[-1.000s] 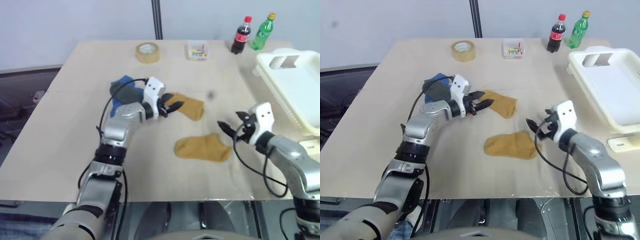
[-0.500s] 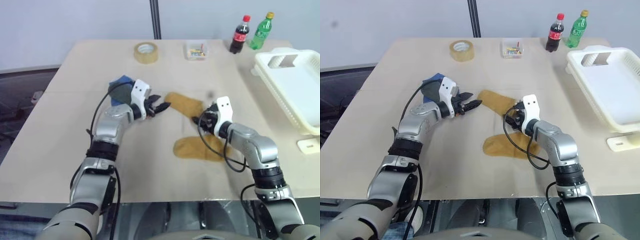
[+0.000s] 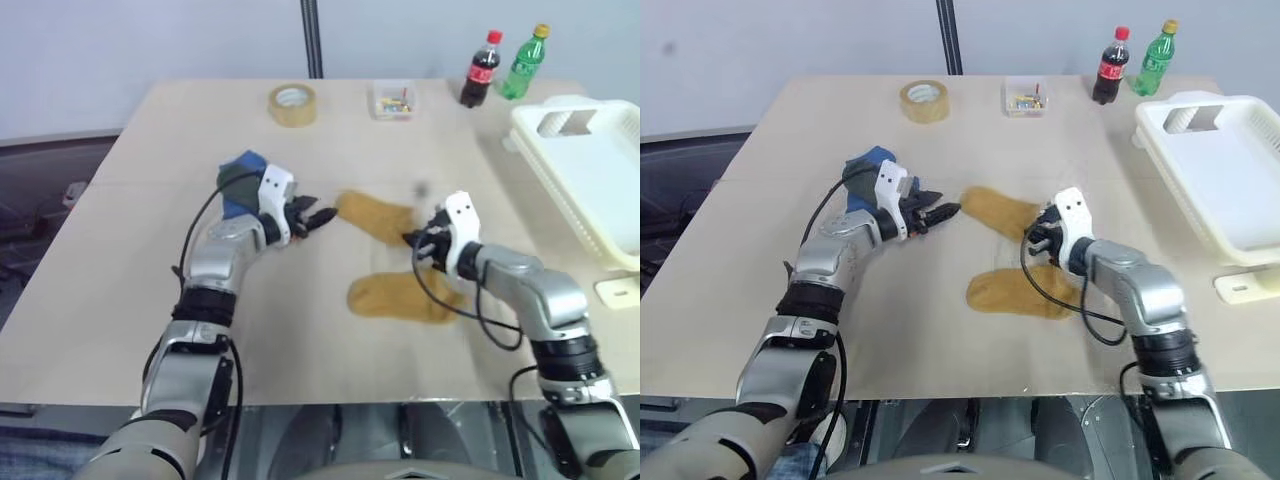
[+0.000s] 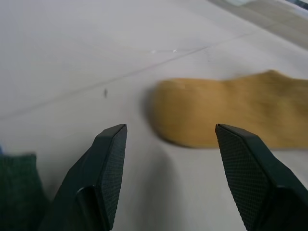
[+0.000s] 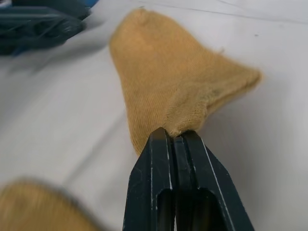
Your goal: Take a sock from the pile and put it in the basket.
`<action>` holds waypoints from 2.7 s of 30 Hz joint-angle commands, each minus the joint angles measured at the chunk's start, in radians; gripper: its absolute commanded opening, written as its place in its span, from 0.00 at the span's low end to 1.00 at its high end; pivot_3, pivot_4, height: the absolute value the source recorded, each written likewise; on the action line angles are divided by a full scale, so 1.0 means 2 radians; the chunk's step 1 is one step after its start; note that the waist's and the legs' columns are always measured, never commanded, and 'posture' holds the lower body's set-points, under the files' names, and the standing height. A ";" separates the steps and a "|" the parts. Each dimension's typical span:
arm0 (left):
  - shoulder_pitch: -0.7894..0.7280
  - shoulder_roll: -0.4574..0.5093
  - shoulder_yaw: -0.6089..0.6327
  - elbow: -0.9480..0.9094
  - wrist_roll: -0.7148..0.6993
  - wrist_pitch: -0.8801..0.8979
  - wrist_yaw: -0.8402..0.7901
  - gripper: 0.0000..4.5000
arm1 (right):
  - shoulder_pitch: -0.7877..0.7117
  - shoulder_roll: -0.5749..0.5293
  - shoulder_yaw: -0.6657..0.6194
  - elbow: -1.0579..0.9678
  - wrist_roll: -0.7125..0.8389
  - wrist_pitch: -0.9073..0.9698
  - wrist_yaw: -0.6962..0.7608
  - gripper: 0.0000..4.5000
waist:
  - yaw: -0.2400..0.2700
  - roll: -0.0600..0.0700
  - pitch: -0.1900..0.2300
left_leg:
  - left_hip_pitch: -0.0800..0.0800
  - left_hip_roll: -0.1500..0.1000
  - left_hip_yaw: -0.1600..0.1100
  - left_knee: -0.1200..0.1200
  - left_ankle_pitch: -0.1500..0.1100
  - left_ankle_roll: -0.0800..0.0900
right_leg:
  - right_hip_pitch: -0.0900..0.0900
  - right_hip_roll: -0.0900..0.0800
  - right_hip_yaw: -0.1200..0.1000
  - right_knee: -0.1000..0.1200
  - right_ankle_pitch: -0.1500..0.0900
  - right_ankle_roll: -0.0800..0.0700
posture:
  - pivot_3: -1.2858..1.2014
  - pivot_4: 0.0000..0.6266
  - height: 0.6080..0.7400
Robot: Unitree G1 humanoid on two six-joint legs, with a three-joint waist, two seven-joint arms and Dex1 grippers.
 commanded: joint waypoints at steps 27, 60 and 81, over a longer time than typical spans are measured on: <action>-0.017 -0.060 0.035 0.035 -0.053 0.124 0.021 0.03 | 0.022 -0.032 -0.005 -0.032 -0.005 -0.025 0.047 0.00 | 0.002 0.000 0.000 | 0.000 0.000 0.000 0.003 0.000 0.000 | 0.000 0.000 0.000 0.002 0.000 0.000 | 0.52 0.24 1.00; -0.040 -0.089 0.010 0.110 0.010 0.032 0.048 0.00 | 0.039 -0.021 -0.005 -0.047 -0.011 -0.034 0.040 0.00 | 0.002 0.000 0.000 | 0.002 -0.001 0.000 0.005 -0.001 0.002 | 0.002 0.000 0.000 0.006 0.000 0.000 | 0.52 0.24 1.00; 0.127 -0.050 0.071 -0.199 -0.133 0.219 0.039 0.00 | 0.065 -0.038 -0.019 -0.137 0.036 -0.008 0.068 0.00 | 0.001 0.000 0.000 | 0.001 0.000 0.000 0.004 -0.001 0.001 | 0.001 0.000 0.001 0.004 0.000 0.000 | 0.52 0.24 1.00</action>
